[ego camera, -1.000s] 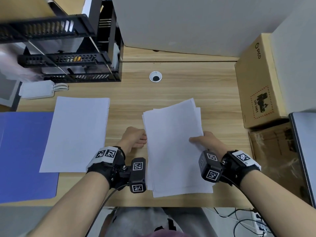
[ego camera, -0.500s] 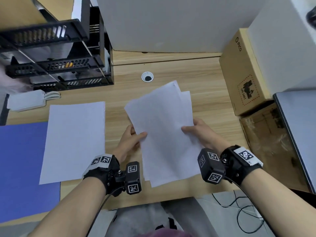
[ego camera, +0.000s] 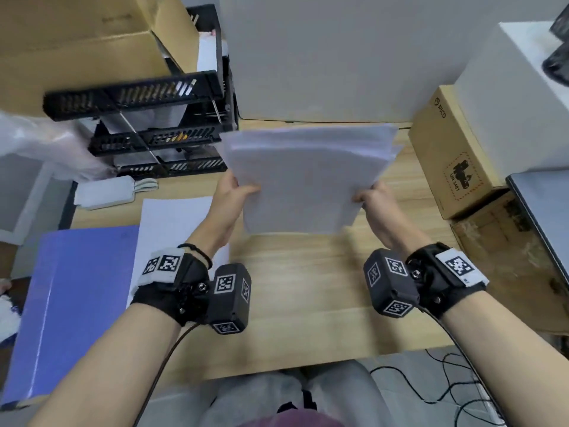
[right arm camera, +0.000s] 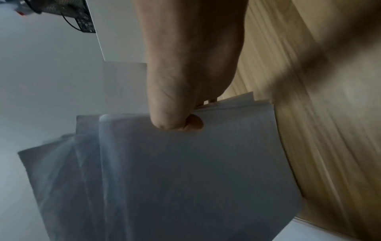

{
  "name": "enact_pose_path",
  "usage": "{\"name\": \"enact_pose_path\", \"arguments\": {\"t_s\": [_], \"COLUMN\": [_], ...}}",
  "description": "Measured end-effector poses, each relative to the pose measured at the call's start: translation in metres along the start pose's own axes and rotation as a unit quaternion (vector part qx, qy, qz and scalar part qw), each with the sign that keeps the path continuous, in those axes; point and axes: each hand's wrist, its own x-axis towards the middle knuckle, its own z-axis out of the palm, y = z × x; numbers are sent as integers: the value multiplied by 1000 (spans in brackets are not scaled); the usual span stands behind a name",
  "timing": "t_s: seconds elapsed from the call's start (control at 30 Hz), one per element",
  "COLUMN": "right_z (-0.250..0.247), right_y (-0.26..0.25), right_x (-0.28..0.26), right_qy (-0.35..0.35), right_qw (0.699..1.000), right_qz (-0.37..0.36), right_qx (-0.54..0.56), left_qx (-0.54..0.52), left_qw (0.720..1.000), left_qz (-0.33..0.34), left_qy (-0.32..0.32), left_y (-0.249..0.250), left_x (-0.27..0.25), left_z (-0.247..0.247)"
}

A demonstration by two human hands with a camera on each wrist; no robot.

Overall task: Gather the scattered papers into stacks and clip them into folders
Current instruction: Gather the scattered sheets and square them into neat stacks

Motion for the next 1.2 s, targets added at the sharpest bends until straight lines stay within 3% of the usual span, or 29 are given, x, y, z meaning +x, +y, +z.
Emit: {"name": "enact_pose_path", "arguments": {"t_s": [0.1,0.4,0.63,1.0,1.2], "right_z": [8,13,5,13,14], "right_y": [12,20,11,21,32], "right_x": [0,9,30,57,49], "right_qy": [-22,-21,-15,-76,-112], "right_qw": [999,999,1000,996,992], "right_qz": [4,43,27,47,51], "right_qx": [-39,-10,0,-29,-34], "left_qx": [34,62,-6,29,16], "left_qw": [999,996,995,982,982], "left_qz": [-18,-28,-30,-53,-66], "left_qy": [27,54,99,179,174], "left_y": [-10,-27,-13,-38,-43], "left_x": [-7,-5,8,10,3], "left_z": [-2,0,6,14,23]}}
